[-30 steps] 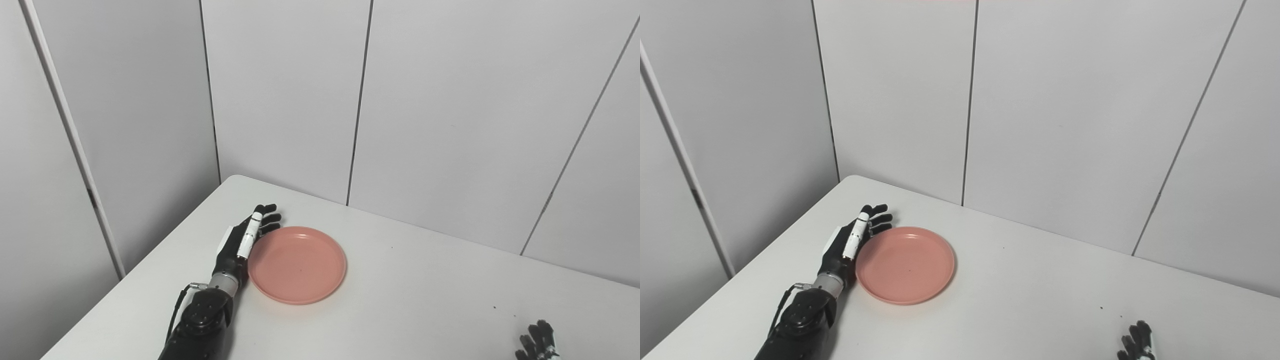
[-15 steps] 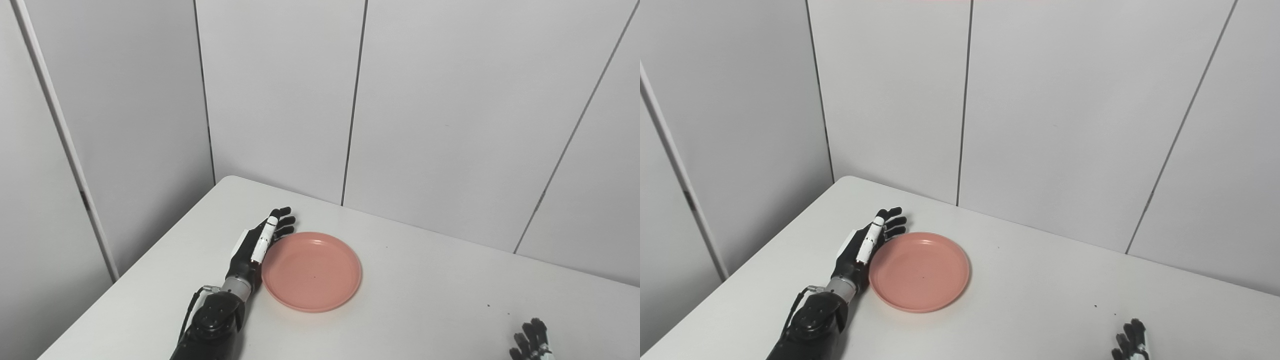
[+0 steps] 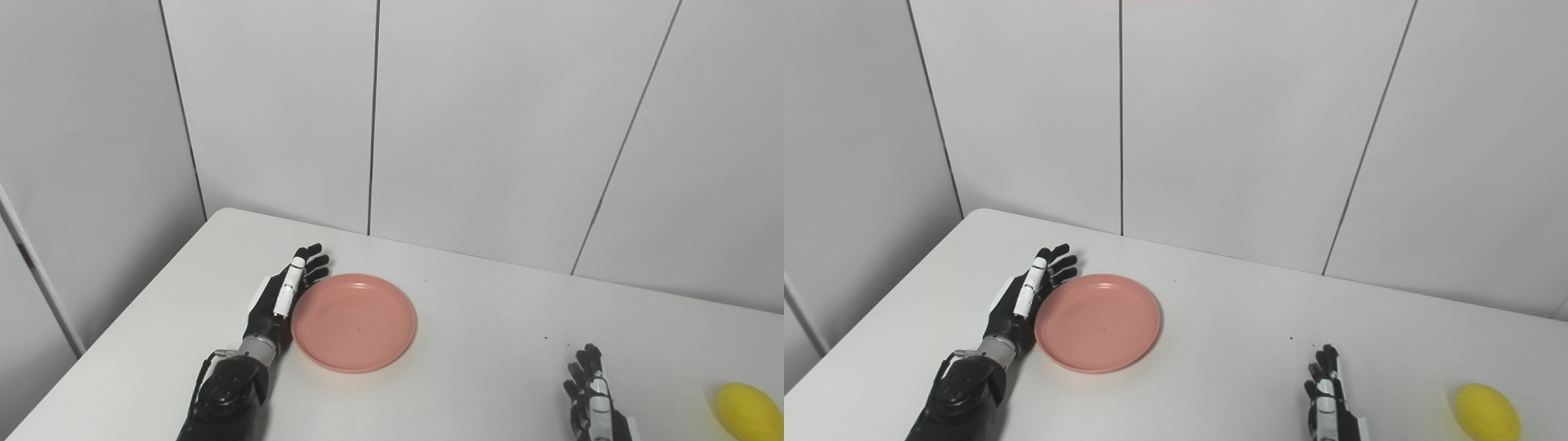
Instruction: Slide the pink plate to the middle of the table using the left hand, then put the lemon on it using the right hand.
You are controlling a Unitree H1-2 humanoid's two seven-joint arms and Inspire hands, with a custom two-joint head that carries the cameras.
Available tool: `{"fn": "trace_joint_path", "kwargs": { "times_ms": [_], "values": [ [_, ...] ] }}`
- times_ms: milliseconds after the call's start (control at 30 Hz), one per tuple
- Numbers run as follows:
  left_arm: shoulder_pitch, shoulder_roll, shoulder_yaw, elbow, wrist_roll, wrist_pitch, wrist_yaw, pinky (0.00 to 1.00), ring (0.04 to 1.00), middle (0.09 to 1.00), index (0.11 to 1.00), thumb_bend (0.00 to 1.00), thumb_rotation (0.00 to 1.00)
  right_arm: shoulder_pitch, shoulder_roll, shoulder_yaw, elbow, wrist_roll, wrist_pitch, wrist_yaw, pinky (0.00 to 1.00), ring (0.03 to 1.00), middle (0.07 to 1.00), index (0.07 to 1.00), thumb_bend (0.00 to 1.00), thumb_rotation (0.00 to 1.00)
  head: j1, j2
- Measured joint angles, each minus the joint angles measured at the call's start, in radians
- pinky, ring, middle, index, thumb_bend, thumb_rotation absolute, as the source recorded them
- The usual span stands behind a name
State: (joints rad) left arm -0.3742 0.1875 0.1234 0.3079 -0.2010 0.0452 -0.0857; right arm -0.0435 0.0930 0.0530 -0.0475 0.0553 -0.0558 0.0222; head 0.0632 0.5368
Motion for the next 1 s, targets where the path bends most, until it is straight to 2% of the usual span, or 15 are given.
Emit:
{"fn": "trace_joint_path", "kwargs": {
  "times_ms": [133,200,300,367,433,500,633,667,833,1000],
  "values": [
    [0.000,-0.006,-0.006,-0.022,-0.012,0.030,-0.021,0.87,0.874,0.868,0.856,0.48,1.00,0.000,0.013,0.008,0.003,-0.005,0.000,-0.005,1.00,1.000,0.999,1.000,0.62,0.99,-0.020,0.005],
    [0.000,-0.015,-0.006,-0.023,-0.022,0.037,-0.026,0.86,0.872,0.867,0.856,0.48,1.00,-0.001,0.017,0.011,0.004,-0.010,0.000,-0.010,1.00,1.000,0.998,1.000,0.62,1.00,-0.078,0.022],
    [0.001,-0.027,-0.012,-0.033,-0.034,0.051,-0.036,0.87,0.885,0.880,0.867,0.47,1.00,-0.001,0.024,0.016,0.006,-0.034,0.000,-0.025,1.00,1.000,0.995,0.996,0.61,1.00,-0.100,0.025],
    [0.004,-0.028,-0.031,-0.048,-0.038,0.063,-0.062,0.87,0.883,0.876,0.861,0.47,1.00,-0.002,0.035,0.022,0.009,-0.043,0.000,-0.037,1.00,1.000,0.992,0.992,0.60,1.00,-0.135,0.032],
    [0.005,-0.030,-0.057,-0.057,-0.035,0.070,-0.077,0.86,0.880,0.871,0.859,0.47,1.00,-0.003,0.048,0.026,0.012,-0.054,0.000,-0.043,1.00,1.000,0.991,0.992,0.60,1.00,-0.138,0.034],
    [0.007,-0.033,-0.062,-0.068,-0.026,0.083,-0.080,0.86,0.878,0.869,0.857,0.46,1.00,-0.006,0.054,0.032,0.013,-0.065,0.000,-0.045,1.00,1.000,0.989,0.991,0.60,0.99,-0.180,0.038],
    [0.014,-0.033,-0.067,-0.103,-0.018,0.106,-0.082,0.87,0.886,0.879,0.863,0.45,1.00,-0.015,0.059,0.032,0.027,-0.084,0.000,-0.065,1.00,1.000,0.991,0.998,0.61,0.99,-0.203,0.045],
    [0.017,-0.033,-0.070,-0.114,-0.016,0.115,-0.083,0.87,0.888,0.880,0.863,0.45,1.00,-0.018,0.060,0.034,0.033,-0.087,0.000,-0.069,1.00,1.000,0.994,1.000,0.61,0.99,-0.242,0.043],
    [0.038,-0.046,-0.096,-0.129,-0.016,0.120,-0.095,0.87,0.880,0.877,0.858,0.47,1.00,-0.022,0.071,0.048,0.040,-0.107,0.000,-0.077,1.00,1.000,0.999,1.000,0.63,0.99,-0.267,0.040],
    [0.062,-0.091,-0.101,-0.164,-0.017,0.126,-0.089,0.89,0.895,0.887,0.866,0.48,1.00,-0.026,0.077,0.049,0.046,-0.117,0.000,-0.080,1.00,1.000,0.998,1.000,0.61,0.99,-0.281,0.032]
  ]
}}
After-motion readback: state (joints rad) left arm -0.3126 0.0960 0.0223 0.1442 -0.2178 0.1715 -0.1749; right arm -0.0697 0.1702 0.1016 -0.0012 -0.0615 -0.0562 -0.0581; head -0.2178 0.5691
